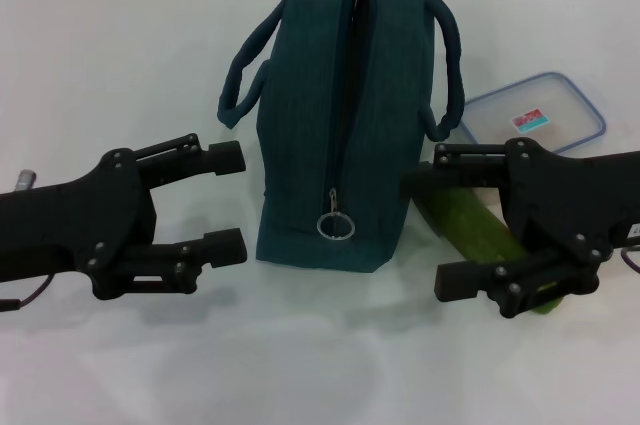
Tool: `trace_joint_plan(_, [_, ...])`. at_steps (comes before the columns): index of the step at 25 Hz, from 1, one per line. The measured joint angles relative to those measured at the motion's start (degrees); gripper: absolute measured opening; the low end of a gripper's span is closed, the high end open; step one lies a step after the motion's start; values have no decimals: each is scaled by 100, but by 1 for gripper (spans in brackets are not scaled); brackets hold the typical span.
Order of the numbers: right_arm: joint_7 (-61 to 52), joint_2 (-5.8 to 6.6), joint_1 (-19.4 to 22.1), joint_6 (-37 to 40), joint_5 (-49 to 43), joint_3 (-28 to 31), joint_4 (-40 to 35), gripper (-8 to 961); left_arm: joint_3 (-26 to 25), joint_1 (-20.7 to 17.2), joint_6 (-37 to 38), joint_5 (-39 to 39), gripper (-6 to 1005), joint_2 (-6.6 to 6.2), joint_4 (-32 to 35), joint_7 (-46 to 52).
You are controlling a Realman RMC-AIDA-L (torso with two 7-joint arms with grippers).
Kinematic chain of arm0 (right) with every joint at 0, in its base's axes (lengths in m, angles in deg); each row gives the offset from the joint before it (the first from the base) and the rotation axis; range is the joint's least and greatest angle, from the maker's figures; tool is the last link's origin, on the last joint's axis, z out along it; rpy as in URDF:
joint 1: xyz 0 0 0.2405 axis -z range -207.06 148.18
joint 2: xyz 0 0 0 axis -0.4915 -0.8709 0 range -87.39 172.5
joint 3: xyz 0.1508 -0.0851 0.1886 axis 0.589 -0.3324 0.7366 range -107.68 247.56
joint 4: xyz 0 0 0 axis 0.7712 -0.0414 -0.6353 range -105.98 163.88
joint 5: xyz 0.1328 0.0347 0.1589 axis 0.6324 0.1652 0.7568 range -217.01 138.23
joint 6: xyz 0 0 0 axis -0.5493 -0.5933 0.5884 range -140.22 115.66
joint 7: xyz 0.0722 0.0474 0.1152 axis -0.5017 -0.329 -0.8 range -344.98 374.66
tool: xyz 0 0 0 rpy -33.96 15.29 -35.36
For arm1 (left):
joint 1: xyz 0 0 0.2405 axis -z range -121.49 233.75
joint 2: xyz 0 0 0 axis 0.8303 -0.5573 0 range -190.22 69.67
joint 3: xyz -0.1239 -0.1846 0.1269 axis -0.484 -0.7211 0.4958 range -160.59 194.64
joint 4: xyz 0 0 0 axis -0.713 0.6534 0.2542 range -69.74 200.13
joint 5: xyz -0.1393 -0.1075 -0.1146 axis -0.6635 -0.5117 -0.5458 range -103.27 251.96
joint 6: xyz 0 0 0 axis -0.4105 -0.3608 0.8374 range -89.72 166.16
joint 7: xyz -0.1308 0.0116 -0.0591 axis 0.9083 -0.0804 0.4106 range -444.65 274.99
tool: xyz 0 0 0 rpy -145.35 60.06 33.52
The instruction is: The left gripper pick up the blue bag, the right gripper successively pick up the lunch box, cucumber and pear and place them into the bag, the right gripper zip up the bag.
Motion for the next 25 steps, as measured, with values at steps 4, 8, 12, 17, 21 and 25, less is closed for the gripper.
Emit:
trace_joint_plan(4, [9, 2, 12, 12, 1, 38, 1, 875, -19, 0, 0, -40, 891, 0, 0, 38])
trace_joint_plan(8, [64, 27, 125, 15, 184, 69, -18, 875, -304, 22, 0, -59, 891, 0, 2, 280])
trace_joint_plan(12, [156, 58, 275, 15, 404, 120, -43, 875, -780, 139, 0, -58, 890, -1, 102, 907])
trace_joint_plan(17, [257, 75, 455, 15, 430, 149, -47, 875, -1132, 430, -364, 296, 890, -60, 722, 2461])
trace_joint_plan(21, [343, 125, 711, 19, 437, 150, -51, 874, -1141, 698, -892, 840, 890, -80, 1424, 3675])
trace_joint_plan(25, [481, 189, 1016, 28, 435, 281, -26, 874, -1144, 1130, -1220, 1495, 889, -169, 1986, 5158])
